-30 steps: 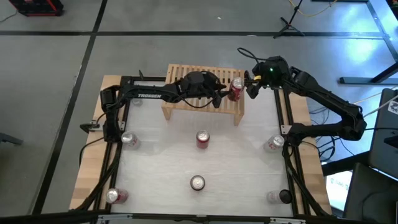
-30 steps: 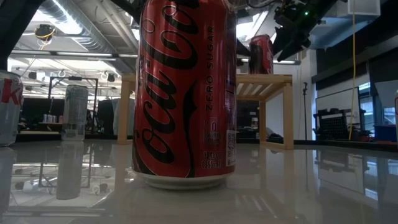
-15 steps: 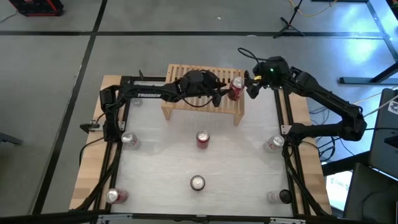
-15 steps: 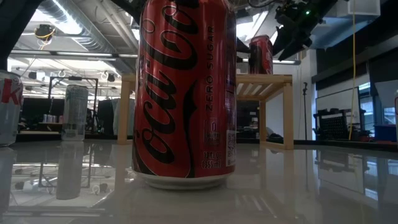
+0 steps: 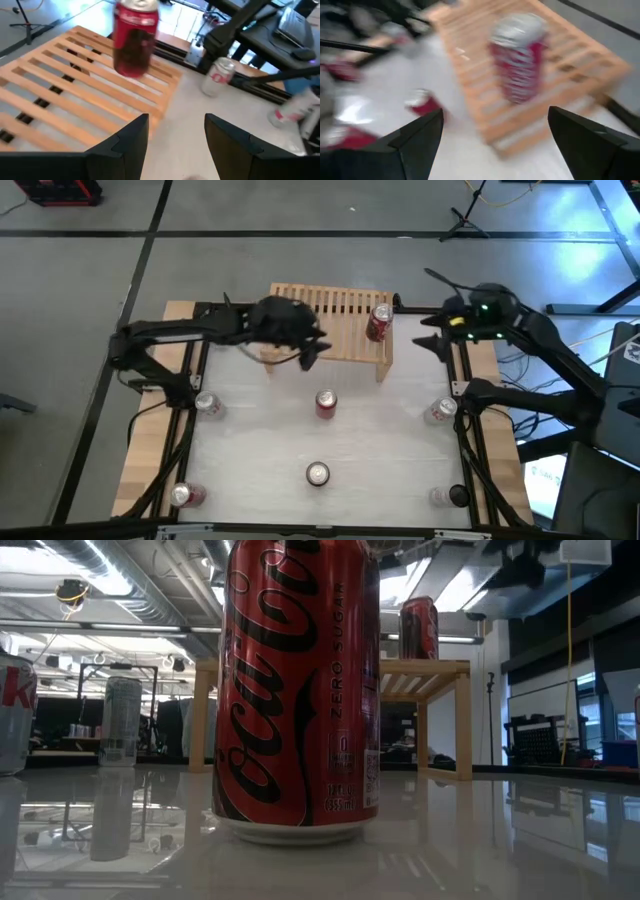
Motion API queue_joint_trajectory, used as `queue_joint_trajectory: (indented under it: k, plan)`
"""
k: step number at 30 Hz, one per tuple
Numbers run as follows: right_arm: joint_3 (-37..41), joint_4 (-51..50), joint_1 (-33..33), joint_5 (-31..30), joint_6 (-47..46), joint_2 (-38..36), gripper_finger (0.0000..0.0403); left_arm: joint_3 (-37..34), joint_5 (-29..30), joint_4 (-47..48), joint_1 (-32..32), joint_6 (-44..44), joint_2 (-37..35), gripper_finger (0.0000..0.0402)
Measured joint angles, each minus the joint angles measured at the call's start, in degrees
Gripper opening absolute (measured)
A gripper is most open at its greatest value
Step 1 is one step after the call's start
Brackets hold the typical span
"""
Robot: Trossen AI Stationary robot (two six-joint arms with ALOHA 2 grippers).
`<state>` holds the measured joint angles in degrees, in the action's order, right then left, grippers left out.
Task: Place canned beverage on shelf
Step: Put the red and white soda can on the shelf aligned with the other red and white soda can
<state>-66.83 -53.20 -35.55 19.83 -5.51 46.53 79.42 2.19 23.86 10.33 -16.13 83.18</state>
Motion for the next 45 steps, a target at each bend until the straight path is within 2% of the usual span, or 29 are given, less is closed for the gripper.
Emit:
queue_joint_trajectory:
  k: [5, 8, 11, 19, 24, 28, 32, 35, 40, 45]
  plan:
    - [0.0, 2.7, 0.7, 9.2, -1.7, -1.5, 0.0353, 0.0, 5.7, 5.1, -8.2, -4.5, -5.4, 0.0189]
    - [0.0, 4.3, 4.7, 11.3, -1.8, -1.1, 0.0353, 0.0, 6.9, 7.6, -13.3, -8.7, -6.5, 0.0189]
    - [0.0, 6.1, 11.5, 10.8, -3.0, -0.4, 0.0353, 0.0, 8.1, 10.1, -18.1, -13.4, -6.4, 0.0189]
    - [0.0, 12.0, 32.4, -3.7, -12.4, 3.6, 0.0353, -0.1, 8.0, 15.4, -29.9, -23.0, -7.8, 0.0185]
    - [0.0, 16.7, 42.3, -14.1, -17.9, 8.9, 0.0353, 0.0, 7.6, 14.6, -35.1, -26.9, -10.3, 0.0184]
    - [0.0, 19.0, 46.6, -18.4, -20.6, 13.9, 0.0353, 0.0, 10.6, 12.2, -35.9, -23.7, -10.4, 0.0184]
    - [0.0, 20.5, 49.8, -18.9, -24.2, 17.9, 0.0353, 0.0, 8.5, 12.4, -34.9, -18.7, -10.3, 0.0188]
    - [0.0, 20.5, 52.0, -18.9, -27.2, 20.3, 0.0353, 0.0, 8.0, 13.9, -35.0, -16.3, -10.3, 0.0214]
    - [0.0, 20.5, 55.1, -20.1, -30.4, 22.9, 0.0353, 0.0, 6.2, 15.7, -36.3, -13.4, -10.2, 0.0299]
    - [0.0, 20.4, 55.9, -22.4, -31.0, 24.0, 0.0353, 0.0, -5.5, 17.7, -37.2, -10.0, -10.2, 0.0366]
